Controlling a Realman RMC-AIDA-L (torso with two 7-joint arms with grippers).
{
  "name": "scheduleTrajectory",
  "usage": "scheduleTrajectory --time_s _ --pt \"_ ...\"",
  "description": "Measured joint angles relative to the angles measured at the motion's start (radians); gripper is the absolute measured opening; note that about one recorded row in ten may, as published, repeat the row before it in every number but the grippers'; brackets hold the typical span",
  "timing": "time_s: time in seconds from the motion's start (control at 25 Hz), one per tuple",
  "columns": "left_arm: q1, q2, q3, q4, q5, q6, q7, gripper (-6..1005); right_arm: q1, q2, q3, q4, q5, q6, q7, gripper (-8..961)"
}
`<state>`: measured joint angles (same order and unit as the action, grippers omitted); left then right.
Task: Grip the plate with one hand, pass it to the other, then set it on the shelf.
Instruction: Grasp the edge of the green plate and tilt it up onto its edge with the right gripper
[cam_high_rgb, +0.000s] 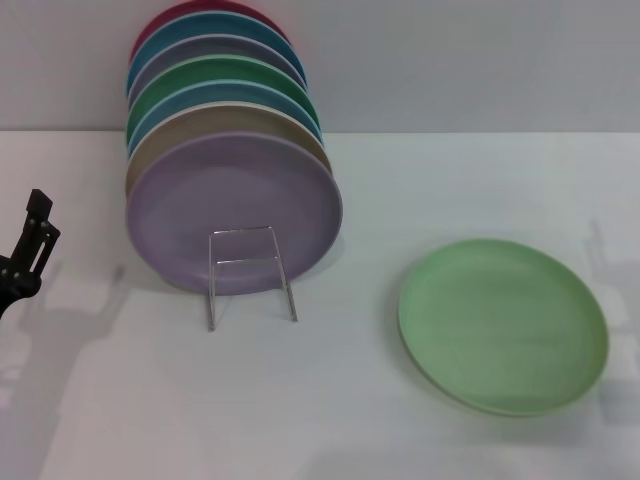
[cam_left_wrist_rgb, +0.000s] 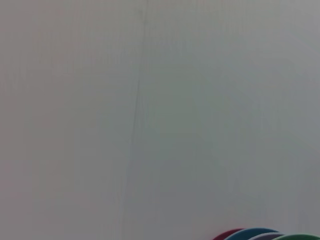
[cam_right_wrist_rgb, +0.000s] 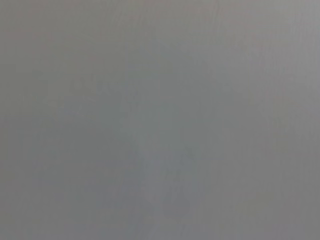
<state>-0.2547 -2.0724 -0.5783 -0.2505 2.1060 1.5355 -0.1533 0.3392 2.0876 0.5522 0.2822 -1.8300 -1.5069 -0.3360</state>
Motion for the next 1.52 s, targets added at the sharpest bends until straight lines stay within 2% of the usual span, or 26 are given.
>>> scheduleTrajectory --time_s 0.24,0.6,0.72,0.76,0.92,0.96,1.08,1.16,1.2,1.36,1.52 --pt "0.000 -0.001 0.000 0.001 0.000 -0.006 0.000 813 -0.003 0.000 0.000 0.004 0.000 0.000 -0.038 656" --pt "-0.004 0.002 0.000 0.002 0.000 -0.008 0.000 812 -0.009 0.002 0.000 0.059 0.001 -0.001 -0.293 655" --pt "-0.005 0.002 -0.001 0.002 0.000 -0.008 0.000 812 -0.010 0.001 0.001 0.106 0.035 -0.004 -0.396 655" --pt "-0.005 0.002 -0.001 0.002 0.000 -0.008 0.000 812 -0.007 -0.002 0.001 0.162 0.096 0.005 -0.425 655" --pt "-0.008 0.002 -0.008 0.005 0.000 -0.008 0.001 812 0.004 -0.009 0.008 0.245 0.169 0.051 -0.429 655" --pt "-0.008 0.002 -0.008 0.005 0.000 -0.008 0.001 812 0.010 -0.012 0.034 0.301 0.185 0.112 -0.430 655" --pt "-0.010 0.002 -0.010 0.007 -0.001 -0.008 0.001 812 0.015 -0.015 0.075 0.349 0.185 0.189 -0.430 654" --pt "-0.015 0.002 -0.010 0.013 -0.002 -0.009 0.002 812 0.021 -0.024 0.138 0.421 0.174 0.336 -0.432 654" --pt "-0.016 0.002 -0.010 0.015 -0.002 -0.010 0.002 812 0.021 -0.024 0.138 0.421 0.174 0.336 -0.432 654" --pt "-0.020 0.001 -0.009 0.019 -0.002 -0.010 0.009 811 0.013 -0.051 0.202 0.518 0.155 0.519 -0.439 654" --pt "-0.022 0.001 -0.009 0.026 -0.005 -0.012 0.013 811 -0.031 -0.071 0.335 0.640 0.150 0.775 -0.533 653"
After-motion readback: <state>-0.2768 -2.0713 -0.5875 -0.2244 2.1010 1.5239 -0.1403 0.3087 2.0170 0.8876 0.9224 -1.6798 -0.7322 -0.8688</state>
